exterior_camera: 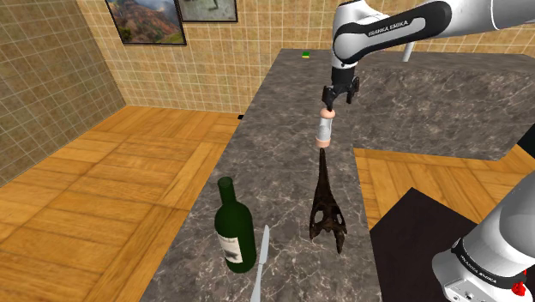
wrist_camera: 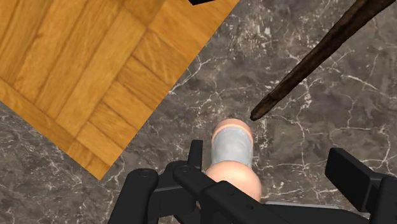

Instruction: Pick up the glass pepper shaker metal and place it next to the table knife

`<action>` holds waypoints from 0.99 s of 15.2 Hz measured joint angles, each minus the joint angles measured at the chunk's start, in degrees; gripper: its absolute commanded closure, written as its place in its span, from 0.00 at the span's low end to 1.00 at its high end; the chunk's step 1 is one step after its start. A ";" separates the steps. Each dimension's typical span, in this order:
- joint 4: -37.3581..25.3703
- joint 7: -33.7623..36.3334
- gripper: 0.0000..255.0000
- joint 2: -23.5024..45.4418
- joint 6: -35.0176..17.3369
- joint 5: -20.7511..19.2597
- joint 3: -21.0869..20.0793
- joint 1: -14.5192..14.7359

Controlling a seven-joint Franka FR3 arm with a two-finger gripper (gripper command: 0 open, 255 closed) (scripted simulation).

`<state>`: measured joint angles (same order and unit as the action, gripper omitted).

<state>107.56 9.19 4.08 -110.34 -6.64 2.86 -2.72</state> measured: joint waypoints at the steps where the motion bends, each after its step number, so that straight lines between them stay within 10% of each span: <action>1: -2.05 0.07 0.00 2.20 -0.09 -0.27 0.18 -0.17; 15: -7.92 0.93 0.00 13.88 -5.62 -1.37 1.04 -1.01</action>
<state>99.64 10.12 17.96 -115.96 -8.01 3.90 -3.73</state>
